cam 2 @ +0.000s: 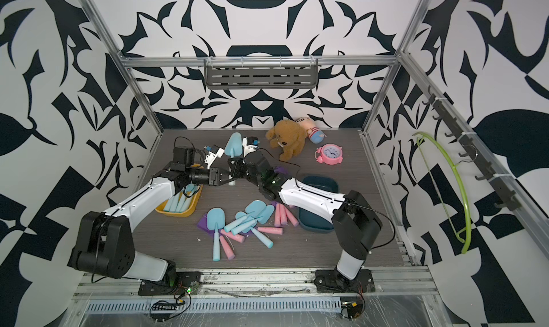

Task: Sort the small shovels by color and place them into the storage box
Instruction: Pick up the shovel from the center of the board.

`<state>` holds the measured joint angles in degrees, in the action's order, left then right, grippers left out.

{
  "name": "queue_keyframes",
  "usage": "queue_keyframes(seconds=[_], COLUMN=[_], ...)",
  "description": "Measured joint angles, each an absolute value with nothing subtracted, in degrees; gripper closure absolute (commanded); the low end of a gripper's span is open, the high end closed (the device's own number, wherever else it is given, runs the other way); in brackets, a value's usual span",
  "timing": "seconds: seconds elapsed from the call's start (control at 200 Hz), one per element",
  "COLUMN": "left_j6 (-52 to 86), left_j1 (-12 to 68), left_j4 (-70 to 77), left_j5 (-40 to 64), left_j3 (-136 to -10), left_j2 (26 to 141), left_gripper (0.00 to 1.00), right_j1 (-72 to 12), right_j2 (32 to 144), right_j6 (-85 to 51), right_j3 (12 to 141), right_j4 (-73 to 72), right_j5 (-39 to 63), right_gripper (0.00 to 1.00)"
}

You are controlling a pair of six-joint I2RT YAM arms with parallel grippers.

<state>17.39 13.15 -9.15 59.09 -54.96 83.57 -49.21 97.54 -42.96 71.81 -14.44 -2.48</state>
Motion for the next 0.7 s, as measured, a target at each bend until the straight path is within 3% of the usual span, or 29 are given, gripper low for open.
queue_keyframes(seconds=[0.07,0.23,0.515,0.7], left_j6=[16.73,11.92,-0.58,-7.38], left_j1=[13.15,12.88,11.40,10.76], left_j4=[-9.41,-12.40,-19.27,-23.97], left_j5=[59.68,61.47,68.66,73.95], left_j3=[-54.98,-55.16,-56.45,-56.47], left_j2=[83.53,83.53,82.26,81.80], left_gripper=[1.00,1.00,1.00,1.00], right_j1=[-49.23,-49.32,-49.01,-46.26], right_j2=[97.54,96.68,89.06,86.06], right_j6=[-42.37,-38.92,-29.71,-24.84], right_j3=[71.83,71.81,69.89,69.89], right_j4=[-14.68,-13.06,-9.63,-10.20], right_j5=[-2.31,-2.52,0.40,7.68], right_gripper=[0.78,0.62,0.58,0.58])
